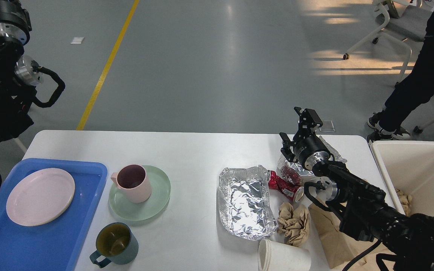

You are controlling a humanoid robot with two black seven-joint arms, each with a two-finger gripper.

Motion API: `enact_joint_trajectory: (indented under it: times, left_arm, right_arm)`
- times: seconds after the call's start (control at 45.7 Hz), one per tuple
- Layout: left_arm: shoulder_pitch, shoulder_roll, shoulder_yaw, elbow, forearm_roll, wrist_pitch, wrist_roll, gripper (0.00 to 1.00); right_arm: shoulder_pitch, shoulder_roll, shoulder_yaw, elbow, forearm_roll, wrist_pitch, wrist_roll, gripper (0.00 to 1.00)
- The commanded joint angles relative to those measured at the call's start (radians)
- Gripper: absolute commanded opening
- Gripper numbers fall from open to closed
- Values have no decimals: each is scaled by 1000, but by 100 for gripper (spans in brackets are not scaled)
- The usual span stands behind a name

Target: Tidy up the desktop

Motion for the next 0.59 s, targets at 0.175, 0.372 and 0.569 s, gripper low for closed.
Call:
enact_joint_trajectory:
  times: [0.175,0.372,0.569]
  left_arm:
    - [-83,42,202,-13,4,-127,35,96]
    - [-109,180,533,-218,6,-134,95,96]
    - [-228,300,853,-396,7,-226,96,96]
  right_arm:
    - [0,0,0,0,0,-1,0,100]
    - [0,0,0,0,0,-1,0,100]
    - [0,0,0,0,0,0,0,100]
